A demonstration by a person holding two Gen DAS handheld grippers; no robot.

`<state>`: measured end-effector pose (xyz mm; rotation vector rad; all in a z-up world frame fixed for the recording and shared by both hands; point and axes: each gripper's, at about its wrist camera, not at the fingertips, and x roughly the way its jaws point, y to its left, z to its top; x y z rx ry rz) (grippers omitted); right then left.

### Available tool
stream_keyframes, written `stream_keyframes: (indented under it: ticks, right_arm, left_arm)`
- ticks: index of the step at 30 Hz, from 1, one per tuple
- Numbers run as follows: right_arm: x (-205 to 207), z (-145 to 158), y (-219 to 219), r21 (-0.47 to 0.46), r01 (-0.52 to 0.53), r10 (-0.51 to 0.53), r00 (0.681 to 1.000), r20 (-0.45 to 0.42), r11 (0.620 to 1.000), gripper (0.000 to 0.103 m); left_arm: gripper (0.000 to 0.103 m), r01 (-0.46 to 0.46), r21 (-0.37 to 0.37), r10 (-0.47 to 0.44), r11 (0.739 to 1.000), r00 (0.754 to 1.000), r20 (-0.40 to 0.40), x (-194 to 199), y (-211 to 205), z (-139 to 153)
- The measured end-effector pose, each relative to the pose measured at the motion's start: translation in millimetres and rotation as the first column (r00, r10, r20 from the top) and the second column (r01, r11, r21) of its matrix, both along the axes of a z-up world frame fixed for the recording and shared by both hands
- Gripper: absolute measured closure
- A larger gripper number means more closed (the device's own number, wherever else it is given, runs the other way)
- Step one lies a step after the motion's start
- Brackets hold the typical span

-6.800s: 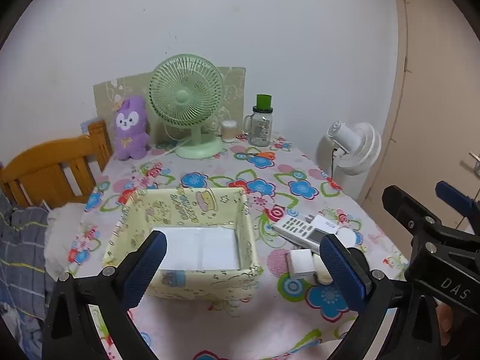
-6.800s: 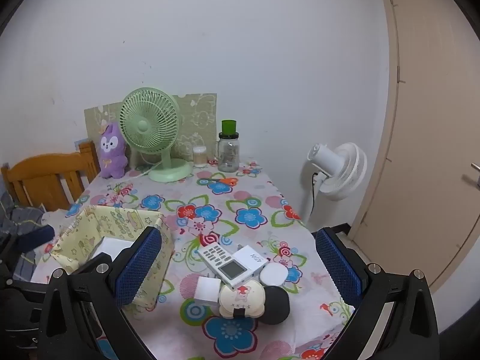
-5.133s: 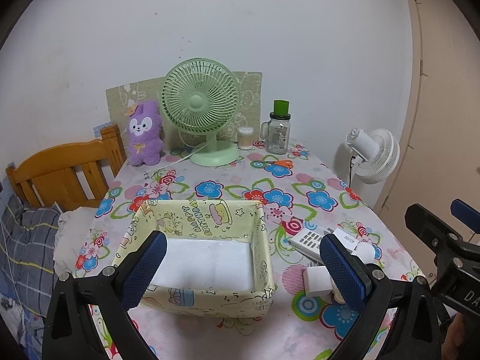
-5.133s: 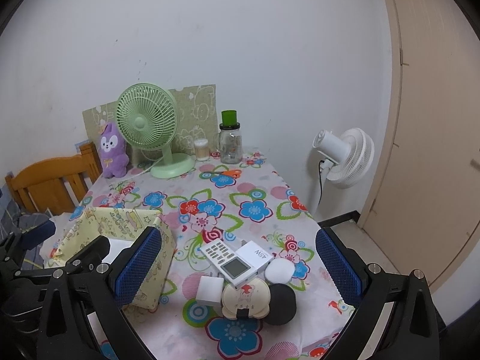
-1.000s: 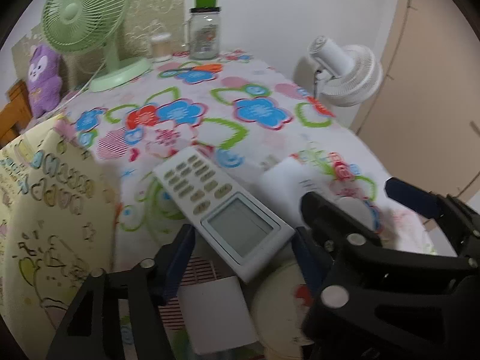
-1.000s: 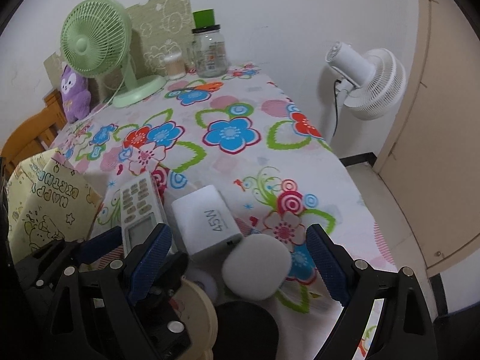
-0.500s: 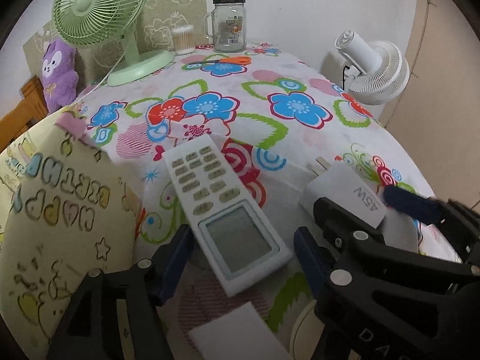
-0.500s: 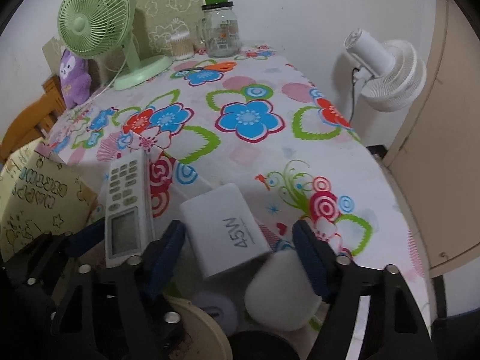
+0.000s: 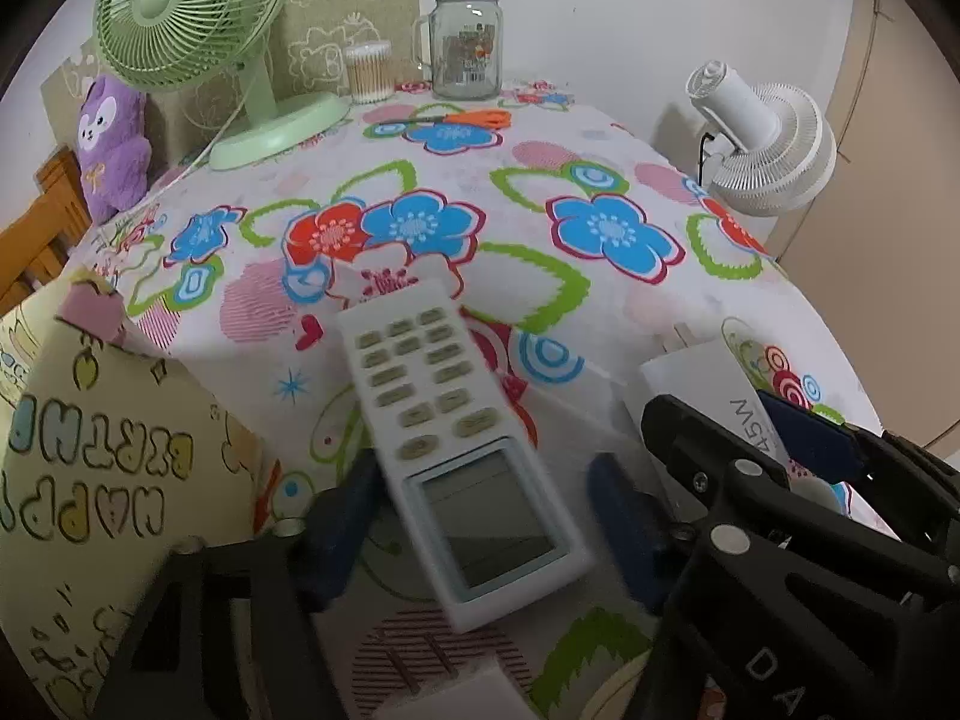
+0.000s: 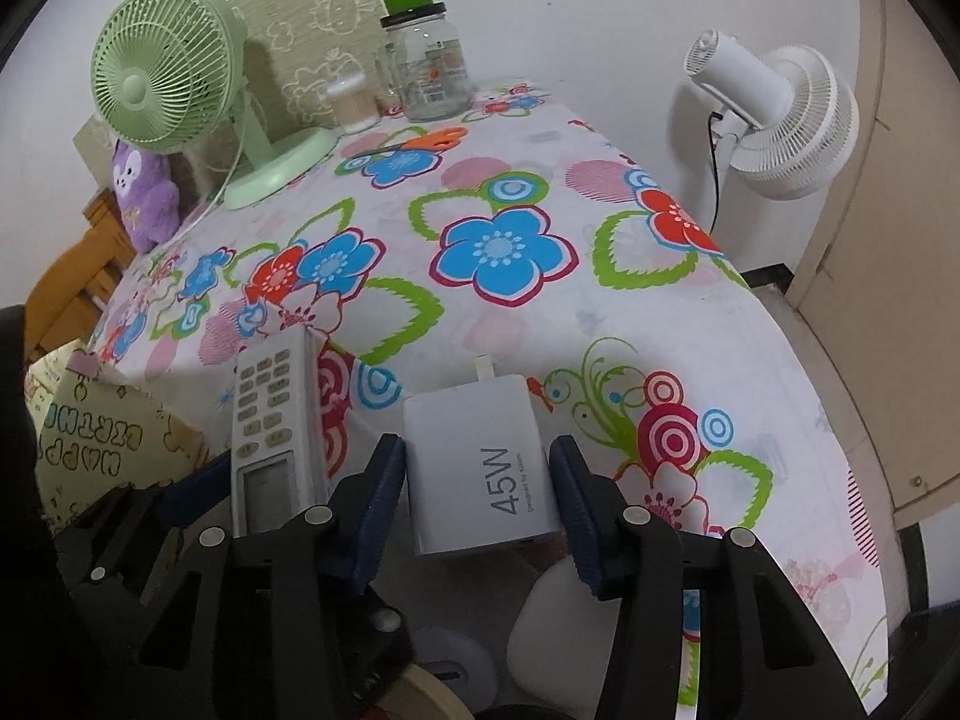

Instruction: Organize rigid objects

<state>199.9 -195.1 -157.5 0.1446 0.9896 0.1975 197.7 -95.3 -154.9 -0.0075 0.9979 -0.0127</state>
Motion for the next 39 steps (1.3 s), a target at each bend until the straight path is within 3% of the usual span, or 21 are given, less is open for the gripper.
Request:
stream_keyframes:
  ticks: [5, 8, 39]
  right_arm:
    - [1, 2, 0, -0.002, 0.009, -0.009, 1.000, 0.007, 1.000, 0.050]
    - [1, 3, 0, -0.005, 0.012, -0.012, 1.000, 0.009, 1.000, 0.050]
    - [-54, 55, -6, 0.018, 0.057, -0.059, 0.990, 0.128, 0.998, 0.051]
  left_arm:
    - [0.053, 0.001, -0.021, -0.001, 1.000, 1.000, 0.018, 1, 3, 1]
    - [0.056, 0.000, -0.025, 0.001, 1.000, 1.000, 0.022, 0, 4, 2]
    - [0.057, 0.051, -0.021, -0.047, 0.998, 0.988, 0.144, -53, -3, 57]
